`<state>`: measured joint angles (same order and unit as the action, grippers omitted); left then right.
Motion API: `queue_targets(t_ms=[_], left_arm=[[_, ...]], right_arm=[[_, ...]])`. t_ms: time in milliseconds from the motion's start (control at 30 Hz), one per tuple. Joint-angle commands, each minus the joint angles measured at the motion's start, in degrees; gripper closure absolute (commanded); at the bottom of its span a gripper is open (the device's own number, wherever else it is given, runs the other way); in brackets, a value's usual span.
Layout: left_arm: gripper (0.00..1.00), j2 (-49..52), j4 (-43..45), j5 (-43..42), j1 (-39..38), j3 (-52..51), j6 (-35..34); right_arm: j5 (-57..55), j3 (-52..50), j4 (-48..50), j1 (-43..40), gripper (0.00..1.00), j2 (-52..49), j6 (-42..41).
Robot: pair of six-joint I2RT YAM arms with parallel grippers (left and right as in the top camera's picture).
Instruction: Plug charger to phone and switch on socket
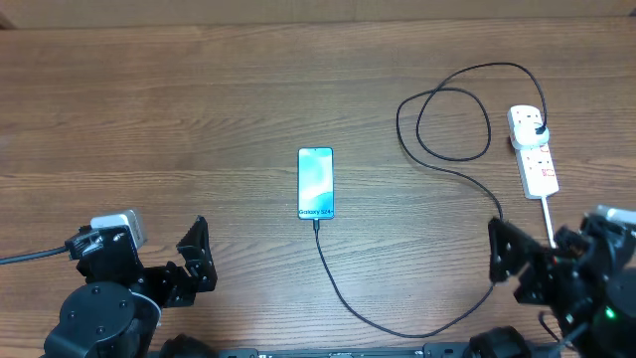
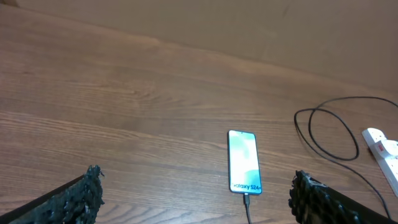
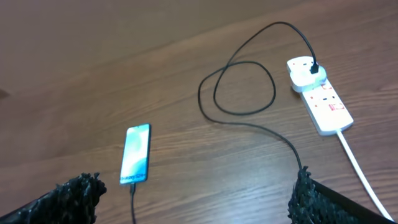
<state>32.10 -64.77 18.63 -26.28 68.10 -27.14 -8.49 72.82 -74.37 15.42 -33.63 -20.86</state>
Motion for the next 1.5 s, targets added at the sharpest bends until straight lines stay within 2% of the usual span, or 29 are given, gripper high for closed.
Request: queue_targets(t_ms=[0,200,333,567,1100,1333,1467], left_arm=[[0.00,-0.6,0.0,-0.2,-0.3,-0.1,-1.4],[0.00,-0.6,0.0,-0.2,-0.3,-0.1,-1.4],[0.00,-0.6,0.0,-0.2,-0.3,-0.1,-1.4],[0.00,-0.6,0.0,-0.2,-0.3,-0.1,-1.4],[0.00,-0.6,0.0,-0.2,-0.3,-0.1,-1.4],[0.00,-0.6,0.0,-0.2,-0.3,-0.1,-1.4],[0.00,-0.6,0.0,-0.2,-0.3,-0.1,-1.4]], right_arm=[[-1.3,-6.0,4.5,-2.9,0.00,1.1,0.5],[0.8,-18.9,19.0,-8.9,0.00,10.1,0.5],[2.5,-27.0,24.0,-13.1,0.00,19.3,0.5],[6.3,-33.7,30.7,-19.8,0.00,22.6,0.5],[18.8,-54.3,66.7,-20.4,0.00,27.6,9.2],[22.3,-61.0,74.7,-20.4,0.00,30.1,14.9],[22.3,-64.7,76.5,-20.4,0.00,33.2,15.2]])
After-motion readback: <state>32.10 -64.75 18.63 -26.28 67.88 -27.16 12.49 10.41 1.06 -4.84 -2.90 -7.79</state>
